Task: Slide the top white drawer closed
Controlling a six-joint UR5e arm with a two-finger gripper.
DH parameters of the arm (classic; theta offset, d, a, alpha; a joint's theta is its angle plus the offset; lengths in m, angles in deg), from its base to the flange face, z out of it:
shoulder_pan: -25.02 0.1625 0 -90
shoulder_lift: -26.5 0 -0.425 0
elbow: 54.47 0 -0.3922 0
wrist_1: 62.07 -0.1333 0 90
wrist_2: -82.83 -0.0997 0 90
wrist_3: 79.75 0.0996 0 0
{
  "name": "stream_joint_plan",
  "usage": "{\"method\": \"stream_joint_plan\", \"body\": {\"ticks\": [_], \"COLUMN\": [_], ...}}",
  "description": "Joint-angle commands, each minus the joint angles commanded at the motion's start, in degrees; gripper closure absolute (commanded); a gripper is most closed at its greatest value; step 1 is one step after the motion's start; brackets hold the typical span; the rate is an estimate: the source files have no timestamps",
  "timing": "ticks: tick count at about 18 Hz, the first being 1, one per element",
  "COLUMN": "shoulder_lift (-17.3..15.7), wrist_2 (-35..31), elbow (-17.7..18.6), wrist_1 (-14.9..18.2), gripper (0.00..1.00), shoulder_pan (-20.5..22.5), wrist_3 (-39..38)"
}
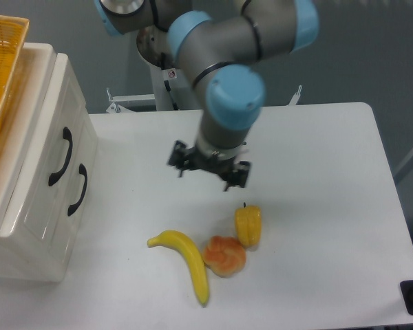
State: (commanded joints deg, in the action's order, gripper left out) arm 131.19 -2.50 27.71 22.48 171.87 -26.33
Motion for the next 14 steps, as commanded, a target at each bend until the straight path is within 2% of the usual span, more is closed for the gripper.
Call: {"method": "stream_joint_plan", "body": {"ticks": [4, 8, 11, 14], "shoulder_lift": [-2.6, -6.4, -8.7, -10.0], "wrist_2": [-4.8, -4.3, -2.9, -2.9], "elbow": [1.1, 3.1, 4.0, 5.2], "wrist_1": [0.4, 0.8, 3.0, 3.0], "gripper": [0.00, 0.00, 0.00, 0.00], "shoulder_pan": [2.4, 6.7, 10.1, 11.1], "wrist_3": [10.4, 18.7, 24.3, 25.9]}}
